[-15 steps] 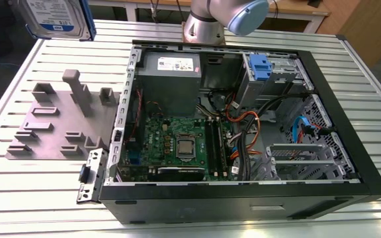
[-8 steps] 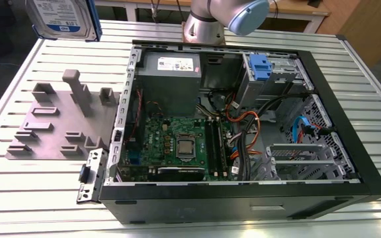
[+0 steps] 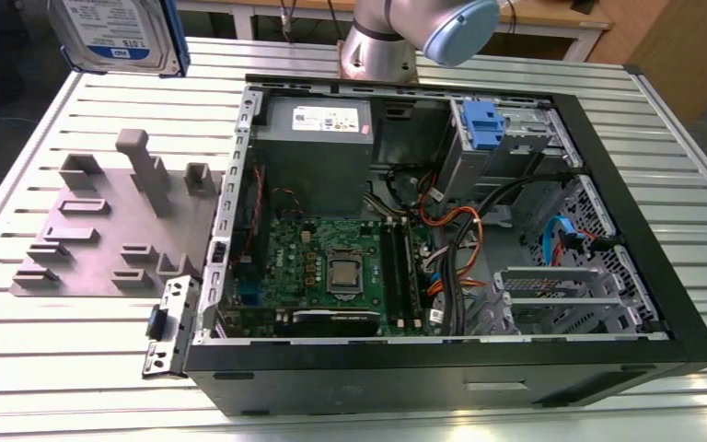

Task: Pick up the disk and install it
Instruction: 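Pick up the disk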

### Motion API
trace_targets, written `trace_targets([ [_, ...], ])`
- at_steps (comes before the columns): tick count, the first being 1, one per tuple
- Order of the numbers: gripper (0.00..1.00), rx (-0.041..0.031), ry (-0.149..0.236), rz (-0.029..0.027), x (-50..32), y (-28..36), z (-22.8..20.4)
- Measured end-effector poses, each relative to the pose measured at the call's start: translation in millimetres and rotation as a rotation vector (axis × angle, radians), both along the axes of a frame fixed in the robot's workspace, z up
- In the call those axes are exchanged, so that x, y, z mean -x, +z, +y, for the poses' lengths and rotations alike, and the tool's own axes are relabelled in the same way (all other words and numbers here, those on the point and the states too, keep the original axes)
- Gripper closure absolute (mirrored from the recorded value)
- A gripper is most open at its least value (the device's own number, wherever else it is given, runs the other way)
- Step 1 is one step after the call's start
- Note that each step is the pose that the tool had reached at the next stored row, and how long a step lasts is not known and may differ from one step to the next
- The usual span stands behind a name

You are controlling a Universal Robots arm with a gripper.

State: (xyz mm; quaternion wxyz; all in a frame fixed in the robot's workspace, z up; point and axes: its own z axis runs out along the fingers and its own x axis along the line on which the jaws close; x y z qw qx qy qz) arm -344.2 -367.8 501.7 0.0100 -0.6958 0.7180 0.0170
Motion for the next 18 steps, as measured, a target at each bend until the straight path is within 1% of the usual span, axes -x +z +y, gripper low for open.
trace_targets([
  [3, 0.63, 0.0, 0.0, 0.0, -4.3, 0.0, 0.0],
  [7, 0.63, 0.0, 0.0, 0.0, -12.8, -0.1, 0.0],
  [18, 0.63, 0.0001, 0.0, 0.0, -24.5, -0.6, 0.0],
])
